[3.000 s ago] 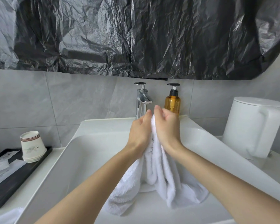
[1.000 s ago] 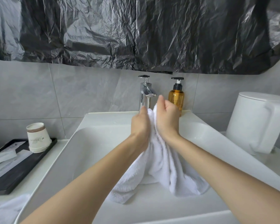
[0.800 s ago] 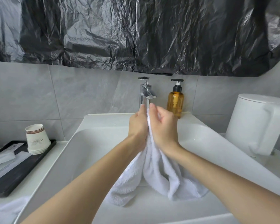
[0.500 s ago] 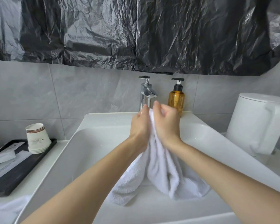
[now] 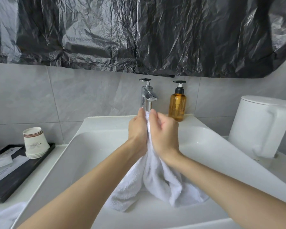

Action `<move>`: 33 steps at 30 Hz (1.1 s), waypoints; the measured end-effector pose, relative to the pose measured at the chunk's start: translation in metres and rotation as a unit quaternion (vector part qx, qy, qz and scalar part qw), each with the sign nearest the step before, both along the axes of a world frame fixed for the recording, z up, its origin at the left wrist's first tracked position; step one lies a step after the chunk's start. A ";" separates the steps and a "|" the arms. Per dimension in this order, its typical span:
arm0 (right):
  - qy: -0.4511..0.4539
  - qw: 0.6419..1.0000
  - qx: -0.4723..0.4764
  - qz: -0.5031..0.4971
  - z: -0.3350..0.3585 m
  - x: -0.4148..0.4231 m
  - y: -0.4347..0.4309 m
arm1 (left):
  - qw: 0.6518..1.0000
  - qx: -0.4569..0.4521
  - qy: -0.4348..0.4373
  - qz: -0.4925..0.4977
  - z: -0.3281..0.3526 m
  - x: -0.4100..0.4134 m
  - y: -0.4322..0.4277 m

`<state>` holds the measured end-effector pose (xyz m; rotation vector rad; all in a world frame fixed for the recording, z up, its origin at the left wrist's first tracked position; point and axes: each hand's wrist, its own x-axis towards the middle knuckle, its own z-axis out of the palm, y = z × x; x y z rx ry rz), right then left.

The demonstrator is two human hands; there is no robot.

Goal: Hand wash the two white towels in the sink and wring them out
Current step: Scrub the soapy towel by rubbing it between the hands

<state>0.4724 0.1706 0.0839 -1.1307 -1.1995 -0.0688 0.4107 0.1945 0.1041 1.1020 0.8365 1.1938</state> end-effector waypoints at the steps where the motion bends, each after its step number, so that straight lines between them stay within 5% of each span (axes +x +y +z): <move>1: 0.023 1.000 -0.019 -0.007 0.005 0.005 0.007 | 1.000 -0.005 0.003 0.003 -0.002 0.001 -0.002; 5: 0.084 0.994 -0.027 -0.061 0.009 0.014 0.012 | 0.999 0.011 0.023 -0.020 -0.001 0.007 -0.002; 8: -0.006 0.998 -0.032 0.054 -0.002 0.000 -0.005 | 0.999 0.007 0.041 -0.010 0.003 -0.003 0.012; 12: -0.013 0.973 -0.157 0.168 0.026 0.014 0.000 | 0.996 0.001 0.055 -0.076 0.014 -0.029 0.034; 18: -0.283 0.919 -0.273 0.026 0.035 0.048 -0.007 | 1.000 -0.002 -0.004 0.028 0.036 -0.054 0.043; 20: -0.207 0.905 -0.344 0.138 0.039 0.047 -0.007 | 0.999 -0.005 -0.029 0.043 0.039 -0.061 0.044; 23: -0.004 0.797 -0.466 0.384 0.038 0.045 -0.004 | 0.998 -0.004 -0.064 0.026 0.041 -0.069 0.040; 26: 0.060 0.773 -0.471 0.421 0.028 0.043 -0.002 | 0.996 -0.009 -0.089 0.009 0.043 -0.072 0.037; 28: -0.013 0.782 -0.494 0.381 0.019 0.040 -0.001 | 0.996 -0.011 -0.091 0.004 0.042 -0.073 0.038; 31: -0.204 0.737 -0.557 0.324 0.005 0.031 -0.002 | 0.997 -0.005 -0.076 -0.004 0.042 -0.074 0.040; 33: -0.226 0.750 -0.552 0.285 0.000 0.029 0.002 | 0.998 -0.006 -0.063 -0.014 0.043 -0.074 0.038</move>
